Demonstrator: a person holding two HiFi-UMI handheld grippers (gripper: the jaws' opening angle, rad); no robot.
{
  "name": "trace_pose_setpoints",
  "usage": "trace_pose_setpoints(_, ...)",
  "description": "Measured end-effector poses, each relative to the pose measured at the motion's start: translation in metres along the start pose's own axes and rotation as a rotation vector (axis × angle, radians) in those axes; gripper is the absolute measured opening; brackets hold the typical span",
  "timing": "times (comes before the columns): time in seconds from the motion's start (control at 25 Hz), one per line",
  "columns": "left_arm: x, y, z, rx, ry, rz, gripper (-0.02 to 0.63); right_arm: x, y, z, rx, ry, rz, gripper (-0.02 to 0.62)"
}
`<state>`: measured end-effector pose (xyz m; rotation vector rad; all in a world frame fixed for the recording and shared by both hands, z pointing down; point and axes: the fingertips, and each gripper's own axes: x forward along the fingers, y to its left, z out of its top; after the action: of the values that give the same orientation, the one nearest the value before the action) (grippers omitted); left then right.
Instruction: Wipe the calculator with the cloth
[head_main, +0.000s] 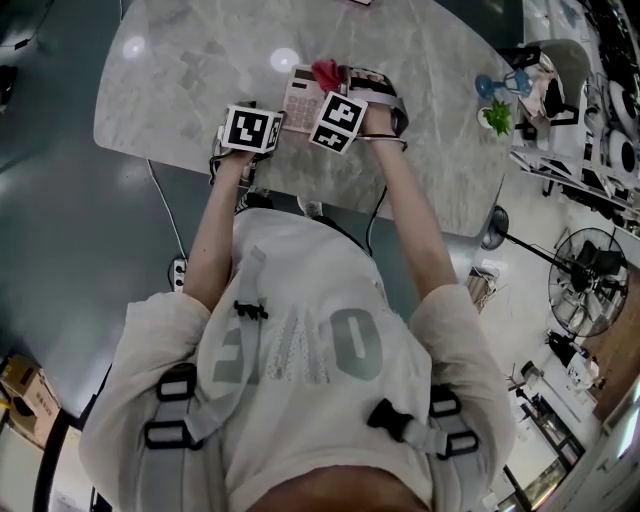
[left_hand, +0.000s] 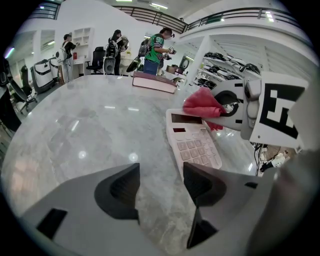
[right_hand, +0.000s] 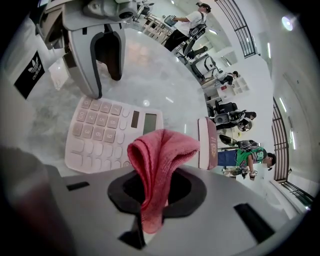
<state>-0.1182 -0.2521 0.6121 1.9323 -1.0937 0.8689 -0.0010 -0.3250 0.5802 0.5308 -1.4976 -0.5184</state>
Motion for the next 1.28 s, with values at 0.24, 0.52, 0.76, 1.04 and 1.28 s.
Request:
trace_pose_setpoints(0.24, -0.001, 0.0, 0.002, 0.0, 0.0, 0.001, 0.261, -0.001, -0.001, 0.0, 0.046, -0.005, -0.013, 0.055)
trace_pose_setpoints(0.52, -0.002, -0.001, 0.003, 0.0, -0.001, -0.002, 0.261, -0.005, 0.002, -0.002, 0.05, -0.011, -0.04, 0.055)
trace_pose_setpoints(0.76, -0.002, -0.001, 0.003, -0.001, -0.003, -0.001, 0.261, -0.005, 0.019, -0.001, 0.068, -0.016, 0.002, 0.055)
trace_pose_setpoints(1.04, -0.004, 0.001, 0.001, -0.003, -0.011, -0.001, 0.261, -0.013, 0.043, 0.005, 0.005, -0.014, 0.031, 0.055)
trace_pose_setpoints(1.28, -0.002, 0.0, 0.001, -0.004, -0.006, -0.002, 0.261, -0.019, 0.057, 0.005, -0.032, -0.018, 0.044, 0.055)
